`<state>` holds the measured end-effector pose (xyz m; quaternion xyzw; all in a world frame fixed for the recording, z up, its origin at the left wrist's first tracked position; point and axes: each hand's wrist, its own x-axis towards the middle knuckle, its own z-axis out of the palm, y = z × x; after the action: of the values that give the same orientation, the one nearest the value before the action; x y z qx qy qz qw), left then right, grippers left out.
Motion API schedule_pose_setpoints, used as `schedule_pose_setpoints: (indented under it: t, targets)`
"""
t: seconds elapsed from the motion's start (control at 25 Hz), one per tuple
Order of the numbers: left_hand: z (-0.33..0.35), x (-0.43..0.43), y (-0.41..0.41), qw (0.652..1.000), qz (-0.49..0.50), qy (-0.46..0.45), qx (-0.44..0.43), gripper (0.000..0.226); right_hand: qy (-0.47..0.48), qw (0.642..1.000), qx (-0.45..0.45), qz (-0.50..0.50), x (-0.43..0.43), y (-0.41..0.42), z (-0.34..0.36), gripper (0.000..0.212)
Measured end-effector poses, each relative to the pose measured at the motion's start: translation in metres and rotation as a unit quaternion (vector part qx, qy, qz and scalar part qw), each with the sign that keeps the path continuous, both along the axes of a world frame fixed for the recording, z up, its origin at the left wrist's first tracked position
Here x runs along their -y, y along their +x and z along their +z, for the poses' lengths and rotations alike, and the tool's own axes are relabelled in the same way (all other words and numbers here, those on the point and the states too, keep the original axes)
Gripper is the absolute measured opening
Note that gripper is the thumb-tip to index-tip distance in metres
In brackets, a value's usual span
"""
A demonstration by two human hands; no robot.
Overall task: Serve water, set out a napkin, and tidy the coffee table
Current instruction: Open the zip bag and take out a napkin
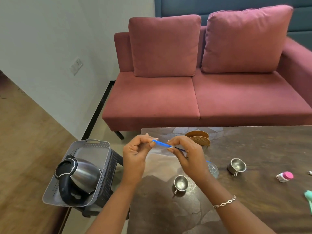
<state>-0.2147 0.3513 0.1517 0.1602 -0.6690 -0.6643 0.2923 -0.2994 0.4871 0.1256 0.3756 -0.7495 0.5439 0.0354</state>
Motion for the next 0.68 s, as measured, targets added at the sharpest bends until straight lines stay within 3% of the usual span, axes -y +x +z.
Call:
schedule_pose_setpoints:
  t: [0.12, 0.28, 0.4, 0.56, 0.68]
  targets:
    - [0.007, 0.024, 0.0, 0.998, 0.052, 0.027, -0.02, 0.031, 0.039, 0.998, 0.018, -0.04, -0.026, -0.014, -0.014, 0.013]
    - [0.01, 0.04, 0.002, 0.997, 0.071, -0.012, -0.023, 0.041, 0.076, 0.995, 0.0, -0.065, -0.042, -0.016, -0.023, 0.014]
    - [0.008, 0.042, 0.002, 0.998, 0.063, 0.002, -0.009, 0.037, 0.105, 0.992, -0.016, -0.066, -0.043, -0.015, -0.02, 0.014]
    - [0.008, 0.035, -0.001, 0.999, -0.039, 0.004, 0.034, 0.018, 0.13, 0.991, -0.012, -0.014, -0.038, -0.013, -0.004, 0.033]
    - [0.009, 0.026, -0.005, 0.997, -0.046, 0.003, 0.061, 0.022, 0.141, 0.99, 0.005, 0.012, -0.025, -0.006, 0.002, 0.012]
